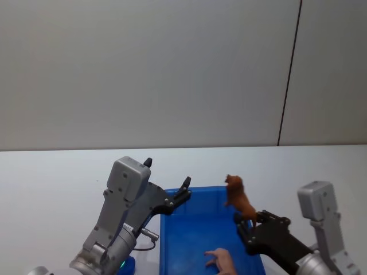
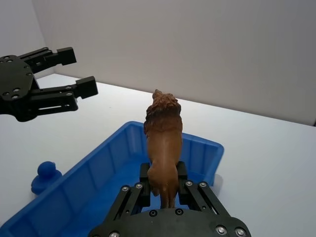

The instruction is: Pick up the two dolls from the table and place them into the box.

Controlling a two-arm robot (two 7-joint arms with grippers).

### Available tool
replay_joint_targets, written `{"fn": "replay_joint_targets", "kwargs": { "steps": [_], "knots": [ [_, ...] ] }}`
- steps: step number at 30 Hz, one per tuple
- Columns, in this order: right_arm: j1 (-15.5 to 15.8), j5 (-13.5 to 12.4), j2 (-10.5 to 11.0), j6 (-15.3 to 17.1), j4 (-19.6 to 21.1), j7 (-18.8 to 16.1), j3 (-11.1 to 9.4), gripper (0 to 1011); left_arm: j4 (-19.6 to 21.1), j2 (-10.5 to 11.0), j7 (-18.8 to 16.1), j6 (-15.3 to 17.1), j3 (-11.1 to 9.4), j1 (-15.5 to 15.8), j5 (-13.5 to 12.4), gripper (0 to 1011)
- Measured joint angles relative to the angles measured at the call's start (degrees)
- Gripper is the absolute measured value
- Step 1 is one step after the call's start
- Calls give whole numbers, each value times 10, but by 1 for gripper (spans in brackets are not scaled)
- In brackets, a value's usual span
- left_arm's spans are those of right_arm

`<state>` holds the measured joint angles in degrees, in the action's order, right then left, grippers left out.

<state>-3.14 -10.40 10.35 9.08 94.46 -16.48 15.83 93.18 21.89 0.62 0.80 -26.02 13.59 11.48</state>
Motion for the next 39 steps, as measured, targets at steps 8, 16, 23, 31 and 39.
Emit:
{"fn": "replay_joint_targets", "kwargs": {
  "steps": [8,16,23,31,39],
  "knots": [
    [-29,-1,-18,10,-36,-20,6,485,0,0,0,0,0,0,0,1001],
    [-43,5,-27,9,-55,-15,9,763,0,0,0,0,0,0,0,1001],
    [-38,11,-26,0,-51,12,8,954,0,0,0,0,0,0,0,1001],
    [-15,13,-14,-9,-26,58,3,1001,0,0,0,0,0,0,0,1001],
    [22,4,6,-18,5,106,-8,1001,0,0,0,0,0,0,0,1001]
  ]
}}
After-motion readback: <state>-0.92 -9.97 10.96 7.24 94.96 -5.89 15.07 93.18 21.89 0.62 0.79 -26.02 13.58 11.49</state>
